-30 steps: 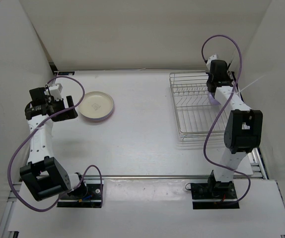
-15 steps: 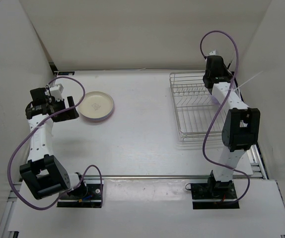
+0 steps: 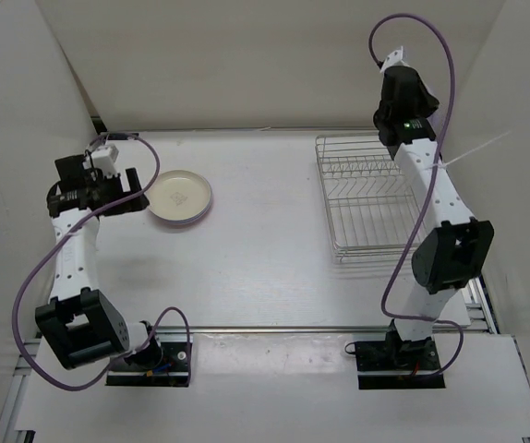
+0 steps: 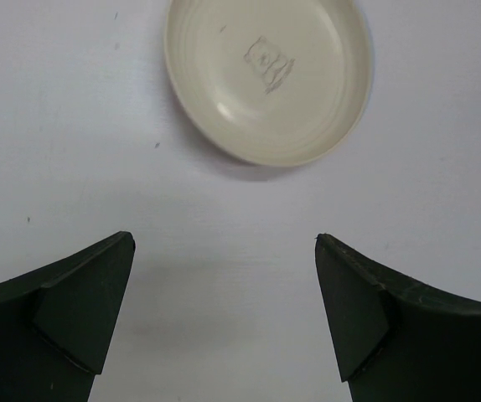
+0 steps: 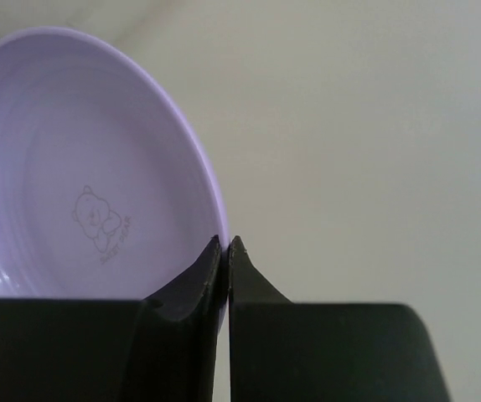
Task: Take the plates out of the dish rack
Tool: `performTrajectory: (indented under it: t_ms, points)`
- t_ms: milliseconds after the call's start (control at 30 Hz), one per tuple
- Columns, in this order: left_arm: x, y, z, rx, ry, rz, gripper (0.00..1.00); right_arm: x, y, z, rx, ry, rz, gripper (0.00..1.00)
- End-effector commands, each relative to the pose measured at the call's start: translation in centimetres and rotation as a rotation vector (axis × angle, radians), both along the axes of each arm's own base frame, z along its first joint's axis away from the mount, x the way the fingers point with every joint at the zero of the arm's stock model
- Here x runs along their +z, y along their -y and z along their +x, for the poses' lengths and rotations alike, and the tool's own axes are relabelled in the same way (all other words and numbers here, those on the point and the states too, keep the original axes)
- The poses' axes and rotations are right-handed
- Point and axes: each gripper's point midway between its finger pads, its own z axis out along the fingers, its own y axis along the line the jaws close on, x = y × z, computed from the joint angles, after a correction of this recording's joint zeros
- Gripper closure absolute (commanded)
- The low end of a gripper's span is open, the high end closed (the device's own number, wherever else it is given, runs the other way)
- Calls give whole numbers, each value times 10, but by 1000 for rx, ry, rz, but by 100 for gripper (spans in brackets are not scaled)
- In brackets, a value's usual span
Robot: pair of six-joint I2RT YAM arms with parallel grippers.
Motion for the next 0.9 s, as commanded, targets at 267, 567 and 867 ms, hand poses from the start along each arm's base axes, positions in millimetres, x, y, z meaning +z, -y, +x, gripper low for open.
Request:
performTrajectory:
  t_ms: [267, 567, 867]
  points:
    - [84, 202, 58, -550, 178, -45, 0, -10, -171, -90, 801, -68, 786, 100]
    - [98, 321, 34, -816, 276, -152, 0, -30, -208, -125, 968, -140, 941, 100]
    - [97, 371, 38, -848, 269, -108, 1, -29, -215, -126, 995, -152, 949, 100]
